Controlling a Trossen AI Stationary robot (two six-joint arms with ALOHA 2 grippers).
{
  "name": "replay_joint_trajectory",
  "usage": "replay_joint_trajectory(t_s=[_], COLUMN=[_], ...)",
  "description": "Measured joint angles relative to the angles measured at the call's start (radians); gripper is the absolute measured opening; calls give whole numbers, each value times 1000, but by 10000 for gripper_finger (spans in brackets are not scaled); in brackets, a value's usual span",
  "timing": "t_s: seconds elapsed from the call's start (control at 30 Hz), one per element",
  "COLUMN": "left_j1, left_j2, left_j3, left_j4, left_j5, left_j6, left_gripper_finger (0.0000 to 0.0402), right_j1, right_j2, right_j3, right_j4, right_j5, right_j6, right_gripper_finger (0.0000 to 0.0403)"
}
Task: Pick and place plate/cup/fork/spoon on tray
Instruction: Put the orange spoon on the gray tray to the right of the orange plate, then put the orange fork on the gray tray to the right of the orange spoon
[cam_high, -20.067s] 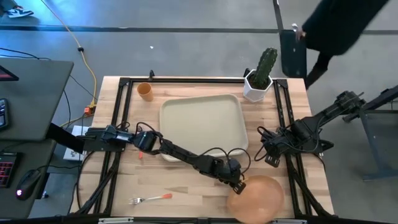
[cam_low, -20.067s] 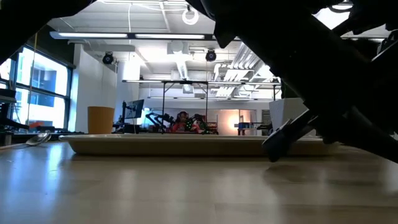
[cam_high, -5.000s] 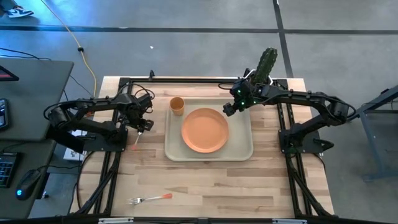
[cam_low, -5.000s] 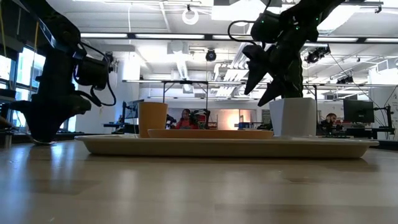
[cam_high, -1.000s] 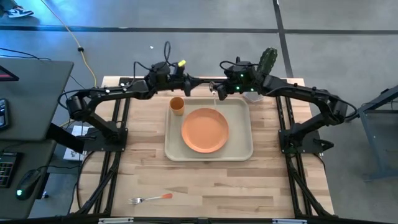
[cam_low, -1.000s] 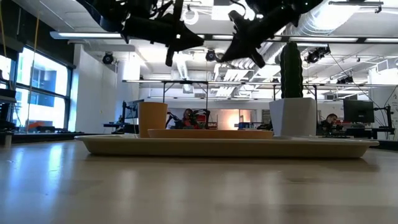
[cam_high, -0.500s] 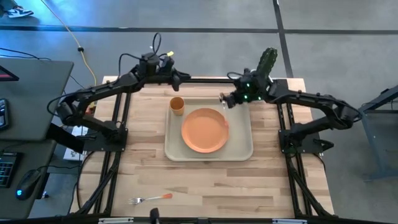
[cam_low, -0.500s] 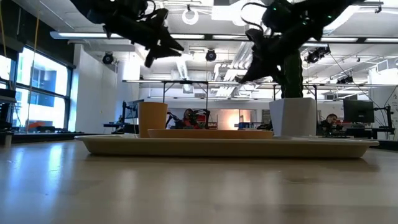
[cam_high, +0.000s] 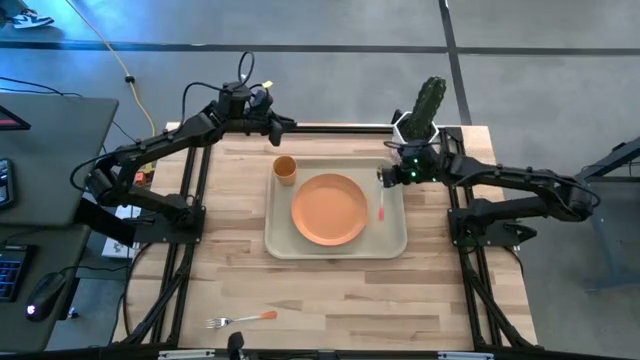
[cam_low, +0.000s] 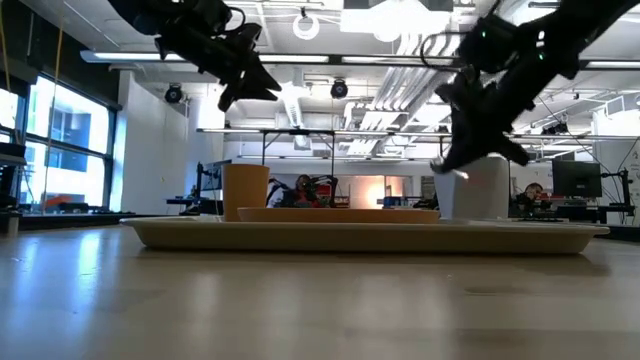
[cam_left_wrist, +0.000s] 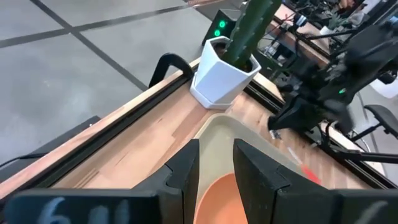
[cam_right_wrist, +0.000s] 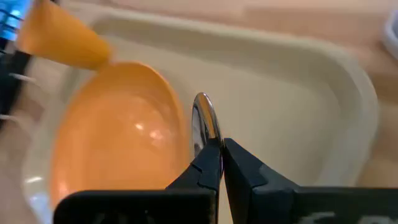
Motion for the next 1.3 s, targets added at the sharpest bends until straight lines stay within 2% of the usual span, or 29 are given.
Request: replay_joint_trajectory(t_s=[0.17,0.37,0.6,0.87,1.03,1.2,1.3], left_j1=[0,0,-10,-37,-59,-78,-107], left_j2=[0,0,0,-65,-167,-288,-354], left_j3=[0,0,0,0,0,0,0], left_j4=[-30,-87,-219,-482,-598,-655,-701], left_j5=[0,-2,-6,-36,-85,-100,-102], left_j6=[1,2,49,111,135,133,90], left_gripper_finger=[88,88,88,88,88,88,88], right_j1=[-3,-3,22,26,24,24,27], right_j2=[40,111,241,320,342,341,322], right_j3=[-82,-94,-93,-92,-91,-92,-91], right_j4=[124,183,214,281,278,282,268], right_j5=[-49,-100,-71,-35,-34,-13,13], right_j6=[39,72,60,46,46,47,105], right_gripper_finger=[0,0,0,2,35,91,124])
